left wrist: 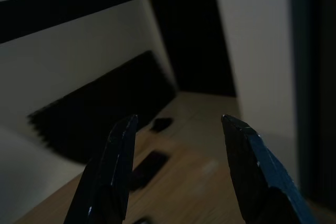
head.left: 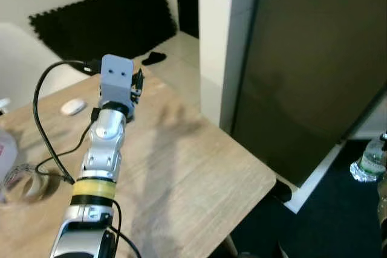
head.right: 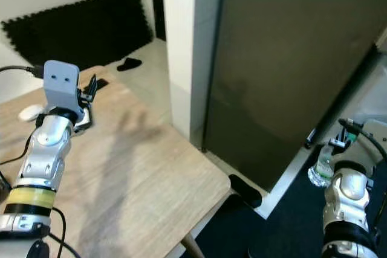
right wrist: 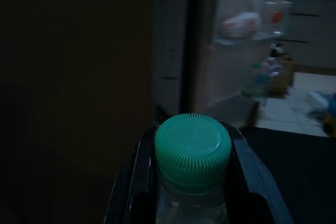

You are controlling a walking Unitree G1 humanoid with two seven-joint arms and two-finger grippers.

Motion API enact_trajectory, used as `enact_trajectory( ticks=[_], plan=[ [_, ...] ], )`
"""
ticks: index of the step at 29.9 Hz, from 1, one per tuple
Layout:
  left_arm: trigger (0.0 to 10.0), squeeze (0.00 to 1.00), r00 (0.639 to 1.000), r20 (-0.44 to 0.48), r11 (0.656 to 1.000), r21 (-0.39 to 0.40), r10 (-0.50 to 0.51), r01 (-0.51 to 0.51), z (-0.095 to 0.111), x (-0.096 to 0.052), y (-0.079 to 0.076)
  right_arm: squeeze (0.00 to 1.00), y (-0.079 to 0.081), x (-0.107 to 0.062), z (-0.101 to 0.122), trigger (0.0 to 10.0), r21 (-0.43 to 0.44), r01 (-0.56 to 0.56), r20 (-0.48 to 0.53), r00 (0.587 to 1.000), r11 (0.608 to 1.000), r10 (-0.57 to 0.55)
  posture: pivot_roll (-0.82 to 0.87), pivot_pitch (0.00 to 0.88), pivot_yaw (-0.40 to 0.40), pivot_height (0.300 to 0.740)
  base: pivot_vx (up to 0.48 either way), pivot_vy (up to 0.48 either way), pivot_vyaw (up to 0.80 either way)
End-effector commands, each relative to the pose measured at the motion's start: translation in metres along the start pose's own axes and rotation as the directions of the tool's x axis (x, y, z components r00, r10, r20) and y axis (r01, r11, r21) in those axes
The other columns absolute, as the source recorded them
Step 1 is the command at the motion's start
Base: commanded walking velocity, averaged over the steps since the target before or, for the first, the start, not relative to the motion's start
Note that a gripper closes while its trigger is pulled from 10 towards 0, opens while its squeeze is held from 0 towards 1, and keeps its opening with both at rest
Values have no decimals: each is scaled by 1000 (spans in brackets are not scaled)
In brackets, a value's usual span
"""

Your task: Restocking fridge

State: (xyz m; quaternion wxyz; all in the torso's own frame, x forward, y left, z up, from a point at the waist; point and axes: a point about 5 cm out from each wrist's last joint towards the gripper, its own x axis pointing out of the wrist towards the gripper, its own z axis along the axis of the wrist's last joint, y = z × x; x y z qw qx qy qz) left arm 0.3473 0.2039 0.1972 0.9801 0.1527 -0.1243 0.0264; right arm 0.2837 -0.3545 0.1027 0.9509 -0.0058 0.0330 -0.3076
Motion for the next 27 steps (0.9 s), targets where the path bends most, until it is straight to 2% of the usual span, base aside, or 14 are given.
enact_trajectory(
  ticks=[1,27],
  plan=[
    [10000,0,1000,1,1000,-7,-6,6,-1,1,-4,0,0,2,4,10000,2,-1,21,1000,1000,1,59,0,0,740,0,0,-763],
    [10000,0,1000,6,1000,-16,-6,6,0,2,-8,0,2,3,2,10000,0,-10,16,1000,1000,10,61,0,-9,740,0,0,-763]
  ],
)
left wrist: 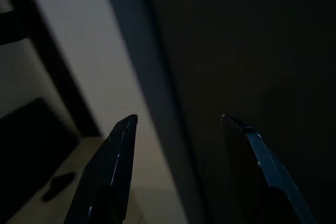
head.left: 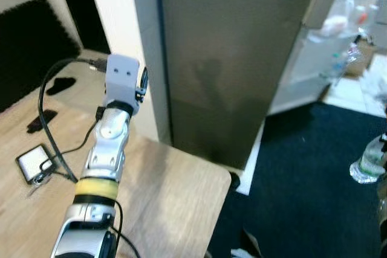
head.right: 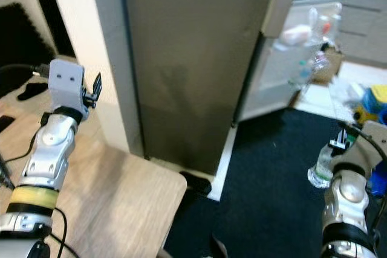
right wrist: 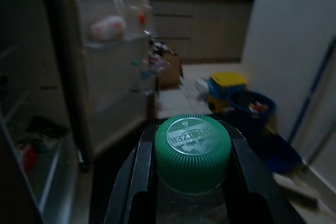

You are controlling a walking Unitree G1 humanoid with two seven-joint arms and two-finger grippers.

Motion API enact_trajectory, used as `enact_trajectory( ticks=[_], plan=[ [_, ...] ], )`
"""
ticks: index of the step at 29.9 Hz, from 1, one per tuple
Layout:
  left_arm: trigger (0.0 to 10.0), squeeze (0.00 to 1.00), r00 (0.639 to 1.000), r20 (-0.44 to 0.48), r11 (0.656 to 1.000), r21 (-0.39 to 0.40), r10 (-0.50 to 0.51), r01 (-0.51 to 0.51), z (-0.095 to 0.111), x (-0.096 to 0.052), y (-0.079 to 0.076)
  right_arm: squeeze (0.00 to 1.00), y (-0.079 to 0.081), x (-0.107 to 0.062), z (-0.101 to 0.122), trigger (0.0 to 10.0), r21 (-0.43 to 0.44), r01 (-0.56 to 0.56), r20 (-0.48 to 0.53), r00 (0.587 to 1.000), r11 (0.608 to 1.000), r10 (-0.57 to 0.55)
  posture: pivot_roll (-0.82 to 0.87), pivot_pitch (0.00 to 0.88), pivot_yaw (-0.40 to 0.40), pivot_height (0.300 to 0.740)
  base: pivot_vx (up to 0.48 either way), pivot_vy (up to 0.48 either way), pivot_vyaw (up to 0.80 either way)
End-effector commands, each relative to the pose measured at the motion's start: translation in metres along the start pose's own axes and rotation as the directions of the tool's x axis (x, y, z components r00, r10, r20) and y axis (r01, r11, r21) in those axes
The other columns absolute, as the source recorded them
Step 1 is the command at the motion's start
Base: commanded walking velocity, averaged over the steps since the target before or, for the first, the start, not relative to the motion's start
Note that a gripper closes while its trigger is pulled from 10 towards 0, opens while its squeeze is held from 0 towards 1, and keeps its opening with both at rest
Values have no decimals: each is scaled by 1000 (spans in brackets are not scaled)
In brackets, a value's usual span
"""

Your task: Restocking fridge

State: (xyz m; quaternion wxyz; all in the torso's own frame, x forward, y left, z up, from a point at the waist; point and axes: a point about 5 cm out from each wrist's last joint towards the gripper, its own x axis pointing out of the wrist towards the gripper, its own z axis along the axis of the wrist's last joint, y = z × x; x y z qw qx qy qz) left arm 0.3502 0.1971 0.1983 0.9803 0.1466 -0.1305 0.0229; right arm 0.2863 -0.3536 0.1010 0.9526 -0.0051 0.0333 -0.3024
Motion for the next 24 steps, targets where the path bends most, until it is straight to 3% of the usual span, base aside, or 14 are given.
enact_trajectory(
  ticks=[1,24],
  plan=[
    [10000,0,1000,-7,1000,-3,-3,2,-3,-1,-1,0,0,1,3,10000,-1,1,16,1000,1000,-1,61,0,-9,740,0,0,-763],
    [10000,0,1000,0,1000,-12,-8,8,-2,1,-5,0,-3,1,0,10000,-5,11,2,1000,1000,-11,58,0,-11,740,0,0,-763]
  ],
)
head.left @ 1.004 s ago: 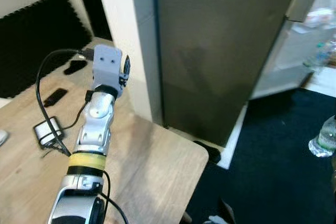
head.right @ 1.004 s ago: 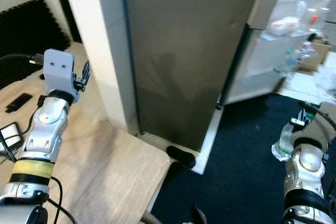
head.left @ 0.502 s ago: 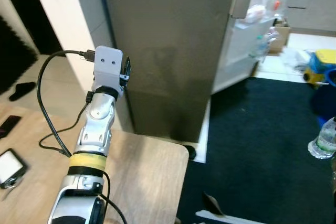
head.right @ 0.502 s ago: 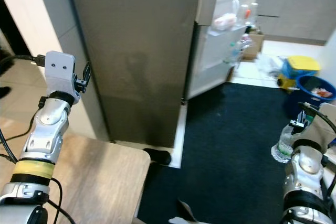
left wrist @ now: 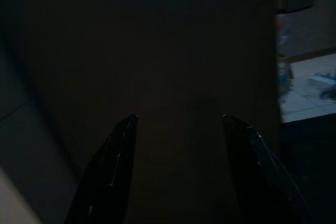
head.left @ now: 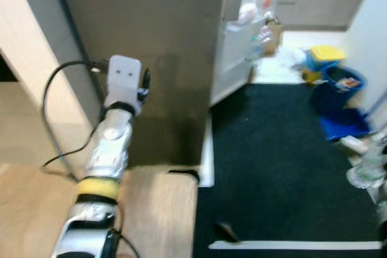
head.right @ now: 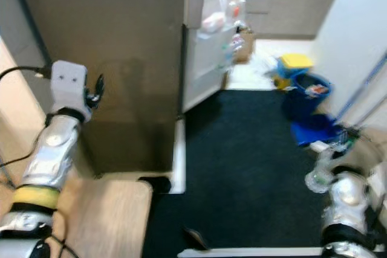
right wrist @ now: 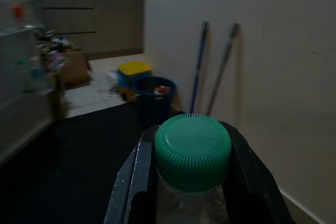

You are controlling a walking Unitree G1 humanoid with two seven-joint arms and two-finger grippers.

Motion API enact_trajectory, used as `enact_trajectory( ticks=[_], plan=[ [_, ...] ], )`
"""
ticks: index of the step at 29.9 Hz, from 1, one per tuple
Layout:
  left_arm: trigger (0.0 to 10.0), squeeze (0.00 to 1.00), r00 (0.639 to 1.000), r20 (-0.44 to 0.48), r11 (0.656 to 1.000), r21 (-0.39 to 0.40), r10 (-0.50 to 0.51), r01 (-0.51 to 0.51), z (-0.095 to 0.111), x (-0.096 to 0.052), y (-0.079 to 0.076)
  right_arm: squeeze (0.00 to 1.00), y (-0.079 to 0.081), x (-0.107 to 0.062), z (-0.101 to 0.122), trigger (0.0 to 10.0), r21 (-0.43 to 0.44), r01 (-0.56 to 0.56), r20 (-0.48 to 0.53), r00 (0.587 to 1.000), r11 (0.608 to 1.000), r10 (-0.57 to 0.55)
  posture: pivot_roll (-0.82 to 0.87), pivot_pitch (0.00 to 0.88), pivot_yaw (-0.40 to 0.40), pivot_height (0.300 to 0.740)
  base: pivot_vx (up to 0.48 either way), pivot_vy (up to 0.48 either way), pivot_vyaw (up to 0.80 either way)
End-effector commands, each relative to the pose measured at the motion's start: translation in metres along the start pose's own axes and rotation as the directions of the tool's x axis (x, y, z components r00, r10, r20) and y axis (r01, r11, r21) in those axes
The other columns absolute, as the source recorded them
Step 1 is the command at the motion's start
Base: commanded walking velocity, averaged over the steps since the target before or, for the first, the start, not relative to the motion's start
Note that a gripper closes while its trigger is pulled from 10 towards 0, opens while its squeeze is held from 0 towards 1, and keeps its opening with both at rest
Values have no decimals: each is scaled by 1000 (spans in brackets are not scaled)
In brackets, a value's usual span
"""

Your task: Restocking fridge

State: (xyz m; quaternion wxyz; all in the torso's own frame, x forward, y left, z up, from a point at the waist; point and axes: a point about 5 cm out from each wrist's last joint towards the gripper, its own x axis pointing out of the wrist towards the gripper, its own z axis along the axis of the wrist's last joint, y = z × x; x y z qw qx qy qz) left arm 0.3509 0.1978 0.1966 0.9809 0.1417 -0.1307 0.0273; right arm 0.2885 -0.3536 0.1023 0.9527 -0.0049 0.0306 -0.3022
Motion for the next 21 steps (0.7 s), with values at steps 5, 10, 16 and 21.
enact_trajectory(
  ticks=[5,10,16,21],
  plan=[
    [10000,0,1000,1,1000,-4,-19,19,0,1,-5,0,-4,-1,-2,10000,-7,11,-4,1000,1000,-11,58,0,-11,740,0,0,-763],
    [10000,0,1000,1,1000,-6,-22,22,0,1,-6,0,-4,-1,-3,10000,-7,10,-4,1000,1000,-10,59,0,-11,740,0,0,-763],
    [10000,0,998,-13,997,-51,-55,54,-2,-1,-10,0,1,-2,-1,10000,-11,-28,19,999,1000,28,59,0,-11,740,0,0,-126],
    [10000,0,998,-18,998,-32,-55,55,-3,-1,-10,0,4,-2,-2,10000,-11,-37,18,999,999,37,59,0,-11,740,0,0,0]
  ],
)
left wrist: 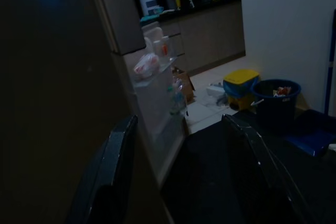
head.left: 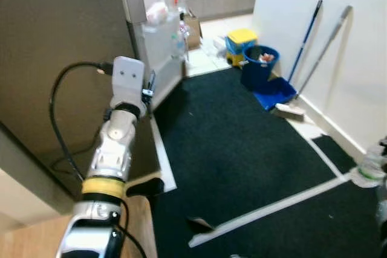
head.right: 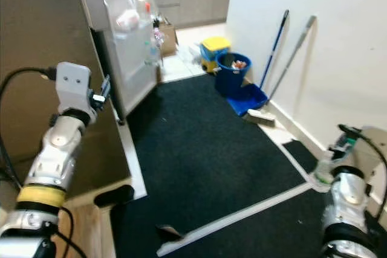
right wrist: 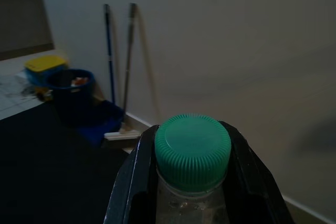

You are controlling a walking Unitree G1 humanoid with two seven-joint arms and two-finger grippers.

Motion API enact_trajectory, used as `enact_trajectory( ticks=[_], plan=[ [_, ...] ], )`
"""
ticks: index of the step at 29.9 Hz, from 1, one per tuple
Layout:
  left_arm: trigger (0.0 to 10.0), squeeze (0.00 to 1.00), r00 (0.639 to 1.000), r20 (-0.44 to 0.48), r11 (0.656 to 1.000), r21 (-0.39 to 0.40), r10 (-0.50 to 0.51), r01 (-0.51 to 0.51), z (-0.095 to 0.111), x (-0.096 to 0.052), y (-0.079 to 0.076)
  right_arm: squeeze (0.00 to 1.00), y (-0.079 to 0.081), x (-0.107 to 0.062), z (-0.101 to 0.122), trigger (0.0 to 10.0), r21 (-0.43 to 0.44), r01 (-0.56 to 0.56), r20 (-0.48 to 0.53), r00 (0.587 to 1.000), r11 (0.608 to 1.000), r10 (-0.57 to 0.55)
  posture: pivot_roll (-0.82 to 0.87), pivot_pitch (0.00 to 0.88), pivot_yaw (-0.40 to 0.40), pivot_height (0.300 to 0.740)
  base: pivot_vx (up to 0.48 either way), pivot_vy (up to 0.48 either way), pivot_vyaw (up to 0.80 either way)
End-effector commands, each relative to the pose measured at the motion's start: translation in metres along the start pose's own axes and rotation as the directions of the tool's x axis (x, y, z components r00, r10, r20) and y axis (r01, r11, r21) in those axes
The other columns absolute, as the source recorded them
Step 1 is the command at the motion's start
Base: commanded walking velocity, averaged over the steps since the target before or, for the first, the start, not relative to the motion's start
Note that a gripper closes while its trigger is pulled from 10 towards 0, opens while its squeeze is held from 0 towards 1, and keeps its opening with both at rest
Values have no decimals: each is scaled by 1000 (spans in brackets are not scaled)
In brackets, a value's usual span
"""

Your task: Restocking fridge

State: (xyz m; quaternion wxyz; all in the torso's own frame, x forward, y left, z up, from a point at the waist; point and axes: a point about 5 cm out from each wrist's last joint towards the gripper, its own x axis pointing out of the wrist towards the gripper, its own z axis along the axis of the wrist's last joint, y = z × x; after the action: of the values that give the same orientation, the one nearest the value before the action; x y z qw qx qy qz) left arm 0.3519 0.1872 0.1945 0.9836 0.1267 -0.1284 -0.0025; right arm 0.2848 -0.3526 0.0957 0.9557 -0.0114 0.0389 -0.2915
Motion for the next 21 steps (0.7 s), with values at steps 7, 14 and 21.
enact_trajectory(
  ticks=[7,14,21],
  plan=[
    [10000,0,1000,-18,1000,20,4,-3,-4,-1,1,0,6,1,5,10000,9,-23,29,999,1000,23,59,0,-12,740,0,-253,0],
    [10000,0,1000,-16,1000,31,-4,5,-4,-2,-1,0,7,1,5,10000,9,-31,30,999,999,30,59,0,-12,740,0,-480,0],
    [10000,0,1000,-24,999,32,0,1,-5,-2,-1,0,8,1,4,10000,7,-37,27,999,999,37,55,0,-12,740,0,-479,0]
  ],
)
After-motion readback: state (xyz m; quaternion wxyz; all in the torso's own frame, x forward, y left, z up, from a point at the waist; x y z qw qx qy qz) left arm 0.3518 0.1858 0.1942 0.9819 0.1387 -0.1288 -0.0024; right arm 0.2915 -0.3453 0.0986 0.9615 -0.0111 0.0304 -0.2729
